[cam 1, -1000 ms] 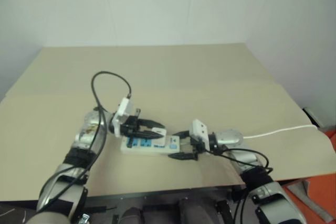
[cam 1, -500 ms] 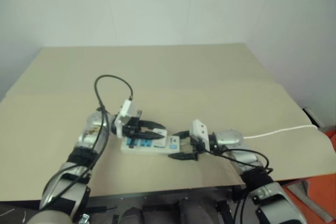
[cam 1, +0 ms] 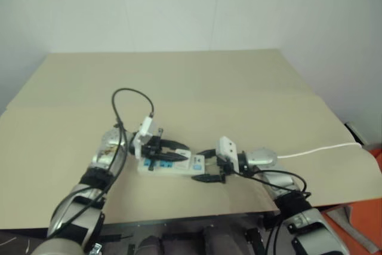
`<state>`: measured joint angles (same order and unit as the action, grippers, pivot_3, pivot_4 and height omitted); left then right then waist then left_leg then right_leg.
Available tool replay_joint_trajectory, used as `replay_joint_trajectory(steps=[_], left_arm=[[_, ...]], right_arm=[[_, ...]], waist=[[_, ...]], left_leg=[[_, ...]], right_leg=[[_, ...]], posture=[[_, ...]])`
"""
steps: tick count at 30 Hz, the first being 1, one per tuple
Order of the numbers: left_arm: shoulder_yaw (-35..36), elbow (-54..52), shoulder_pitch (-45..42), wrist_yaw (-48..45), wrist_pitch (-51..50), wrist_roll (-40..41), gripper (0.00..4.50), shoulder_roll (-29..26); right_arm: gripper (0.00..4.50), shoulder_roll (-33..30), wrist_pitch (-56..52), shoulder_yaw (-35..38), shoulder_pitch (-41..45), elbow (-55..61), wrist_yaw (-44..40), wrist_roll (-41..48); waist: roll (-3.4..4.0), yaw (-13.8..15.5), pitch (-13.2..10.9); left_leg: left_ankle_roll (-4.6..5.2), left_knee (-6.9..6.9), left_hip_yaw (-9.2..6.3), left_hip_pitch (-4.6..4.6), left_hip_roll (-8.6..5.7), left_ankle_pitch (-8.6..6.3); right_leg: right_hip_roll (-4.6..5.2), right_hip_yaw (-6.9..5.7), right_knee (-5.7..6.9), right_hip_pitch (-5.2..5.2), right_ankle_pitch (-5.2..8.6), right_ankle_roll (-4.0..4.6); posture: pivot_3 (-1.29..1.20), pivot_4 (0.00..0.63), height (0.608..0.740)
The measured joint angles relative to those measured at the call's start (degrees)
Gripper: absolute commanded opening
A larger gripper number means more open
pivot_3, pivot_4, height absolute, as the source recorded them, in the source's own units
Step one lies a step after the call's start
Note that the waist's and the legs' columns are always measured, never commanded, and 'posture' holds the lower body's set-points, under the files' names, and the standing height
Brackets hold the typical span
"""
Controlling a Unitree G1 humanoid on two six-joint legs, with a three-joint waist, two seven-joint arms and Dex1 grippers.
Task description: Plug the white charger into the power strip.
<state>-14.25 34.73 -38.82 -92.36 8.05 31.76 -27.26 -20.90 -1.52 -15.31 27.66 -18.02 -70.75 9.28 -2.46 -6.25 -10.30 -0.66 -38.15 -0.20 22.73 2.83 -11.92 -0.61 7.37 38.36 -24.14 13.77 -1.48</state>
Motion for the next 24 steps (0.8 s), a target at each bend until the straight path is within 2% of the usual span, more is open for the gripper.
replay_joint_trajectory(steps=[12,24], left_arm=[[2.7,2.3,3.3,0.0,8.7,0.4,1.00,2.6],[2.0,3.4,4.2,0.0,15.4,-0.9,1.00,2.8]], right_arm=[[3.43,-0.9,0.1,0.0,0.0,0.0,0.1,0.0],[3.43,-0.7,0.7,0.0,-0.4,0.0,0.5,-0.4]], waist=[[0.02,0.7,0.1],[0.32,0.7,0.6]], left_leg=[[0.00,0.00,0.01,-0.04,-0.02,0.00],[0.00,0.03,0.02,-0.12,-0.02,0.00]], right_leg=[[0.03,0.02,-0.15,0.10,-0.07,-0.11],[0.04,0.03,-0.26,0.18,-0.07,-0.11]], posture=[[0.00,0.150,0.740],[0.00,0.150,0.740]])
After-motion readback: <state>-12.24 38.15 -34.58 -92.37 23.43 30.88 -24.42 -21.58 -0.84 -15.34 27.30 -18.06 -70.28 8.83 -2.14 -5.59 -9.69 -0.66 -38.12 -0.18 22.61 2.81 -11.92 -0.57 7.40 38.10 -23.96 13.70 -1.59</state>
